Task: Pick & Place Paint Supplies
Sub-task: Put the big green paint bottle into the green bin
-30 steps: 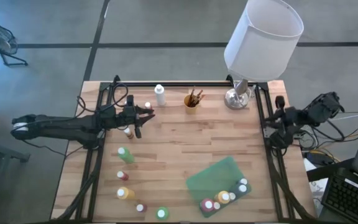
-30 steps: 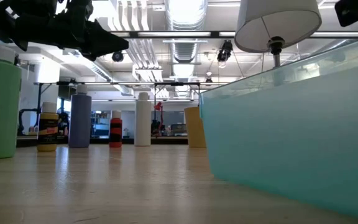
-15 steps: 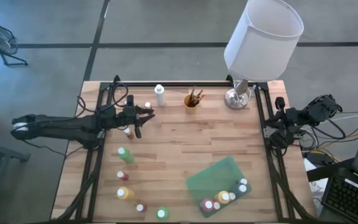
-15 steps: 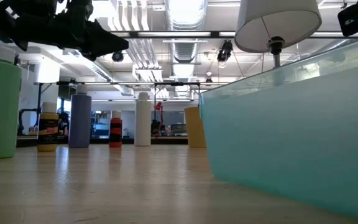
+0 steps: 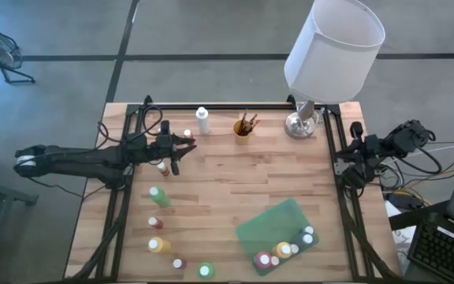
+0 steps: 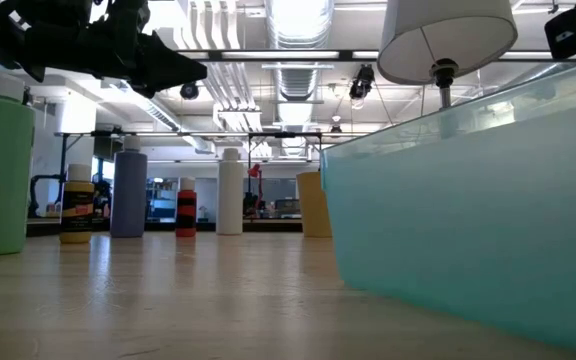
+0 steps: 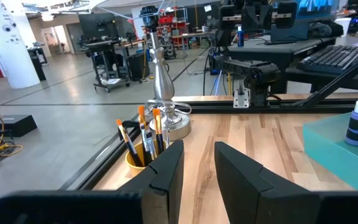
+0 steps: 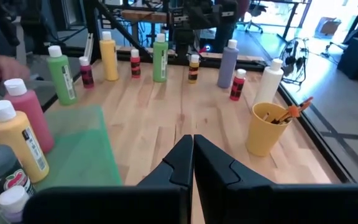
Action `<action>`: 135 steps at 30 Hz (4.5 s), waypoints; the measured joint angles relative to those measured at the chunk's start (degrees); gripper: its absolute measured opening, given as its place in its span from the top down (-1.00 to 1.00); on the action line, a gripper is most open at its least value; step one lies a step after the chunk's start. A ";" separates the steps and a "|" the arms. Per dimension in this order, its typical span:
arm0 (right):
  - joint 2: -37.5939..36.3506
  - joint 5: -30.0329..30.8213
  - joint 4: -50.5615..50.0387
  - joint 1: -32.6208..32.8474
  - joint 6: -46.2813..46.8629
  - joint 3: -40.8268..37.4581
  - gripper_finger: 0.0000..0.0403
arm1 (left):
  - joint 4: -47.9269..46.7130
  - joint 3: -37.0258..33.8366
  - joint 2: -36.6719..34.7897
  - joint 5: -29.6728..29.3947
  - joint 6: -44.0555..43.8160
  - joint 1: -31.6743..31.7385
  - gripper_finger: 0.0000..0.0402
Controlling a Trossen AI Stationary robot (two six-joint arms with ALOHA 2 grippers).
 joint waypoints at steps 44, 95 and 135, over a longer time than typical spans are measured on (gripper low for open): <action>0.05 -0.07 0.06 -0.02 0.00 0.02 0.96 | -0.05 0.10 -0.55 -5.51 -0.48 0.28 0.52; 0.07 -0.04 0.04 -0.02 0.00 0.04 0.96 | -65.06 52.72 25.07 -10.07 -15.90 -38.01 0.02; 0.07 -0.04 0.04 -0.02 0.00 0.04 0.96 | -63.70 53.44 42.41 3.51 -21.48 -49.54 -0.28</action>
